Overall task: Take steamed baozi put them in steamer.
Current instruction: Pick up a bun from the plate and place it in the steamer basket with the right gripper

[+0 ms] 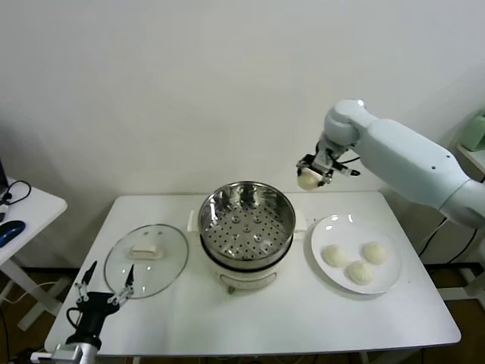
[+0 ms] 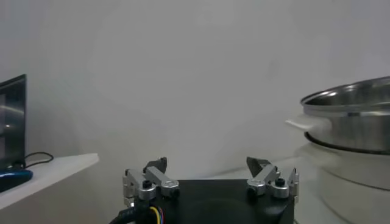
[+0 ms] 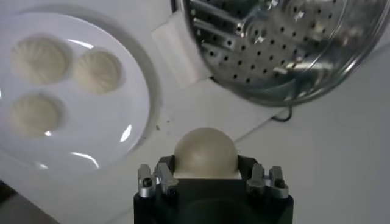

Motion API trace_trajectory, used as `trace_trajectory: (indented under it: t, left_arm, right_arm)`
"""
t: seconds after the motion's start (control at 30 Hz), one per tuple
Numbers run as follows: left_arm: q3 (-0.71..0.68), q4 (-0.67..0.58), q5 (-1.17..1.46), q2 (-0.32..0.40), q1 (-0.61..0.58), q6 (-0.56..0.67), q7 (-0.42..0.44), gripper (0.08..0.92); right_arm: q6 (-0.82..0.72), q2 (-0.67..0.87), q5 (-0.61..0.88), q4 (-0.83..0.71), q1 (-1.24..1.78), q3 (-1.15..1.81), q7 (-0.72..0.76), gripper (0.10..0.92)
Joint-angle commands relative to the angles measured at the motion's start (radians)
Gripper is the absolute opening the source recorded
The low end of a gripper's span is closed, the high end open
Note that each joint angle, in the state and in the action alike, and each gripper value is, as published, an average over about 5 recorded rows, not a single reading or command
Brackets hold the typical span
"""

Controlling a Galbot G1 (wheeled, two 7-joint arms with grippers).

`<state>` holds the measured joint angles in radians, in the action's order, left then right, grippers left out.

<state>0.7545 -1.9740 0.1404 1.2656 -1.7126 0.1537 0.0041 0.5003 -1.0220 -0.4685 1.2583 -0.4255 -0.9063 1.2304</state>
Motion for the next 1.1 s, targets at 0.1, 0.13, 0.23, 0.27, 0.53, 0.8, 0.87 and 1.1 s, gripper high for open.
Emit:
trace_trajectory:
  t: [0.1, 0.13, 0.23, 0.27, 0.53, 0.8, 0.87, 1.1]
  left_arm:
    - [0.006, -0.001, 0.023, -0.053, -0.001, -0.016, 0.001, 0.823]
    - [0.007, -0.002, 0.022, -0.051, -0.001, -0.017, 0.001, 0.823]
    - [0.010, -0.008, 0.020, -0.048, -0.003, -0.020, -0.001, 0.823]
    - [0.012, -0.011, 0.020, -0.048, -0.004, -0.022, -0.002, 0.823]
    - [0.026, -0.028, 0.017, -0.050, -0.017, -0.026, -0.008, 0.823]
    - [0.024, -0.039, 0.004, -0.045, -0.018, -0.028, -0.008, 0.823]
    - [0.025, -0.039, 0.001, -0.043, -0.016, -0.029, -0.008, 0.823]
    - [0.023, -0.035, 0.001, -0.036, -0.017, -0.027, -0.007, 0.823]
  right_arm:
    - [0.042, -0.082, -0.077, 0.184, -0.040, -0.050, 0.002, 0.679]
    - [0.048, -0.105, -0.093, 0.172, -0.025, -0.048, -0.001, 0.678]
    - [0.065, -0.179, -0.148, 0.116, 0.031, -0.034, -0.016, 0.674]
    - [0.070, -0.200, -0.167, 0.095, 0.050, -0.028, -0.021, 0.672]
    - [0.099, -0.302, -0.272, -0.059, 0.153, 0.003, -0.033, 0.678]
    - [0.111, -0.322, -0.326, -0.131, 0.214, 0.023, -0.040, 0.679]
    - [0.113, -0.323, -0.333, -0.137, 0.223, 0.025, -0.040, 0.679]
    - [0.118, -0.318, -0.353, -0.150, 0.232, 0.033, -0.042, 0.679]
